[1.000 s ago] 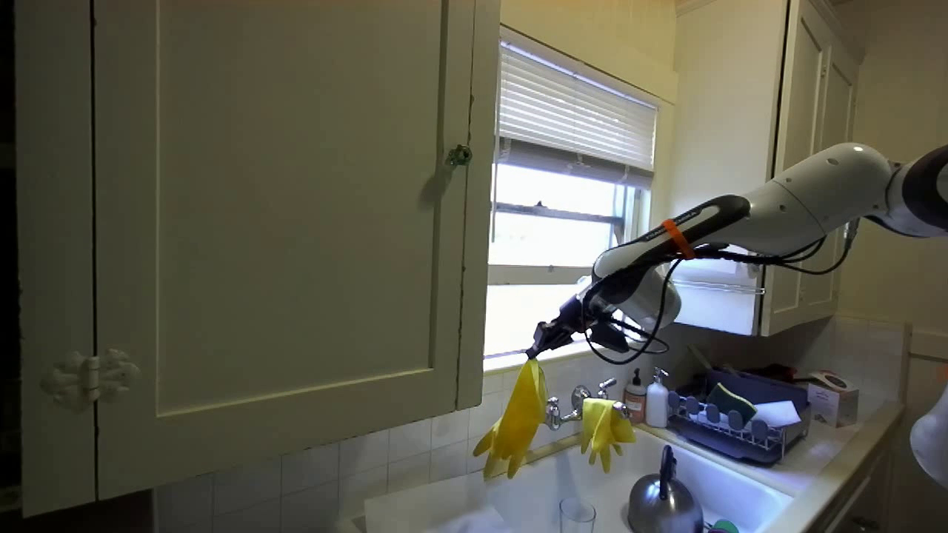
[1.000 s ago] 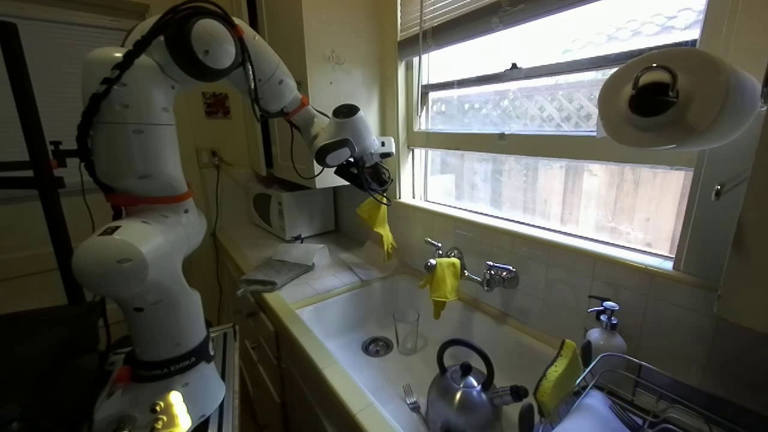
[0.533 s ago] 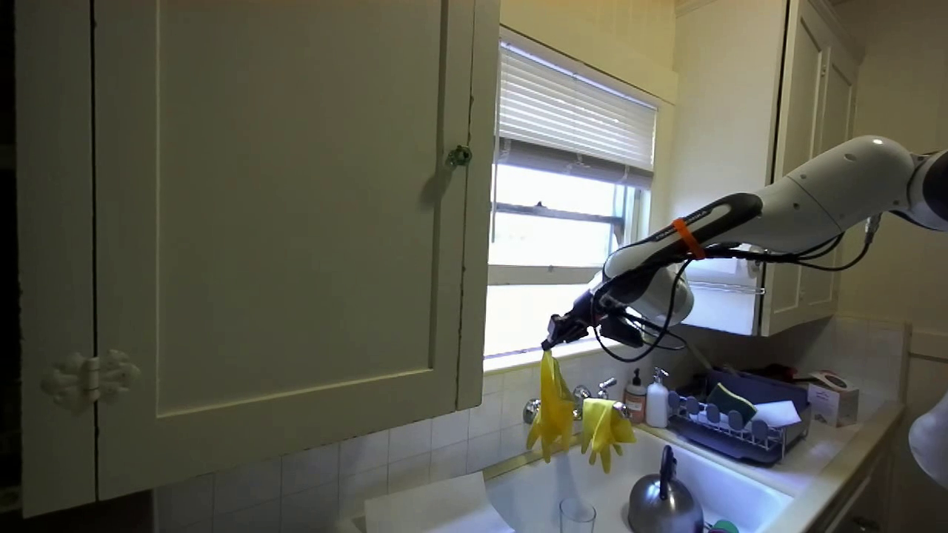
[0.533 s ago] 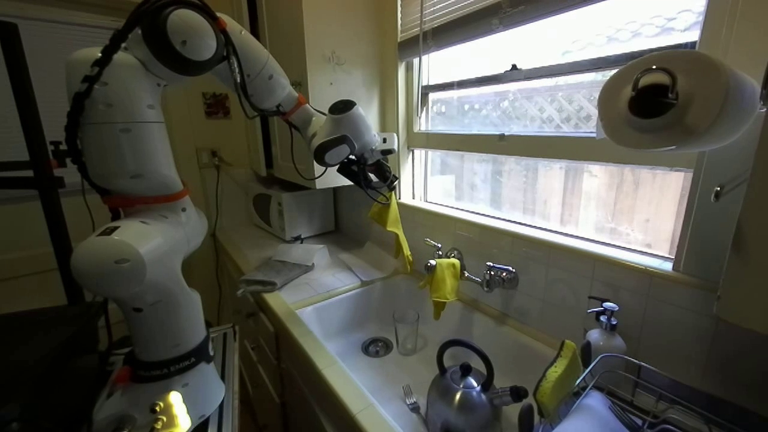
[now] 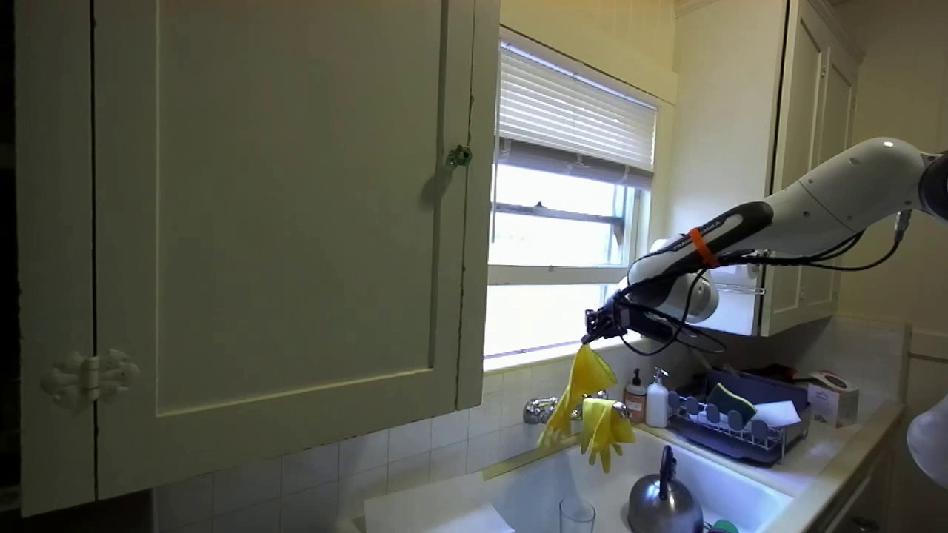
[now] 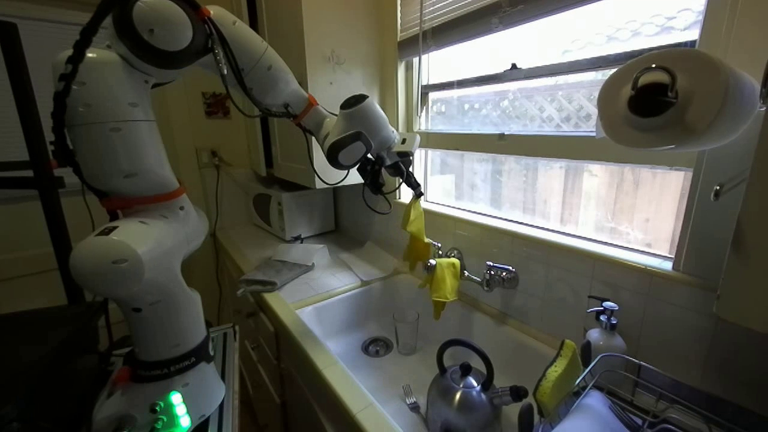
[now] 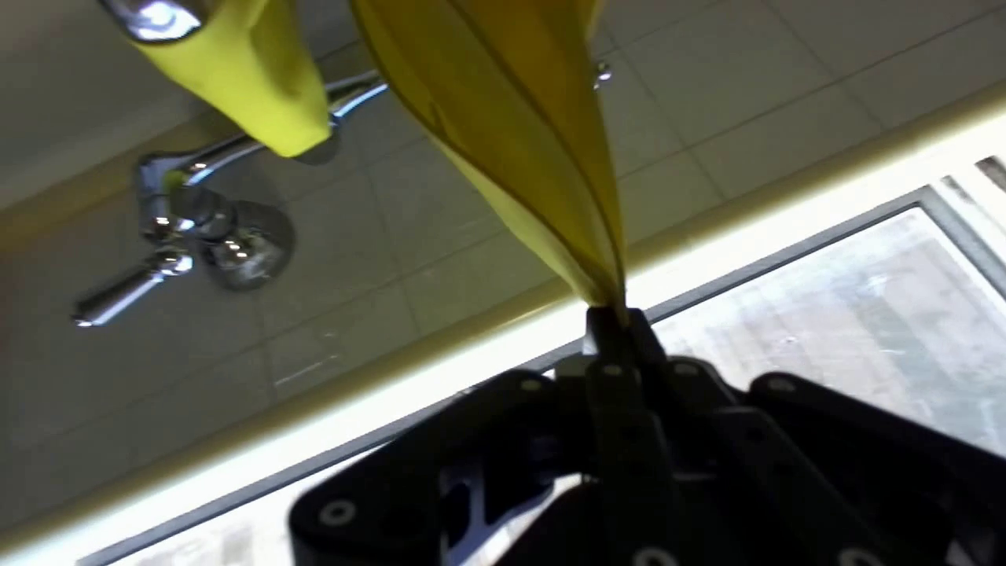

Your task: Put the glove on the faucet

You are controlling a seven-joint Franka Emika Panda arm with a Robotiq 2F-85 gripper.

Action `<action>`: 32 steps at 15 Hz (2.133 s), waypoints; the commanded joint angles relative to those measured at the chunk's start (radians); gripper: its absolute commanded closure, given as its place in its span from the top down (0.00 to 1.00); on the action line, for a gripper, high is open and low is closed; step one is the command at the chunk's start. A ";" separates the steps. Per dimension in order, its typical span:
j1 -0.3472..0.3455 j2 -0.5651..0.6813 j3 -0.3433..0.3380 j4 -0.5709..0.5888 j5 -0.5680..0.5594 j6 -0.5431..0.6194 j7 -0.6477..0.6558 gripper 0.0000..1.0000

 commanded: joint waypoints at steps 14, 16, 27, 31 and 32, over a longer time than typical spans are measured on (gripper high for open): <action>-0.293 0.019 0.103 -0.028 -0.334 -0.026 0.469 0.01; -0.350 0.026 0.124 -0.023 -0.407 -0.023 0.584 0.01; -0.515 0.048 0.209 0.017 -0.620 -0.007 0.967 0.01; -0.562 0.073 0.242 0.056 -0.718 -0.050 1.104 0.01; -0.578 0.077 0.249 0.063 -0.751 -0.059 1.144 0.01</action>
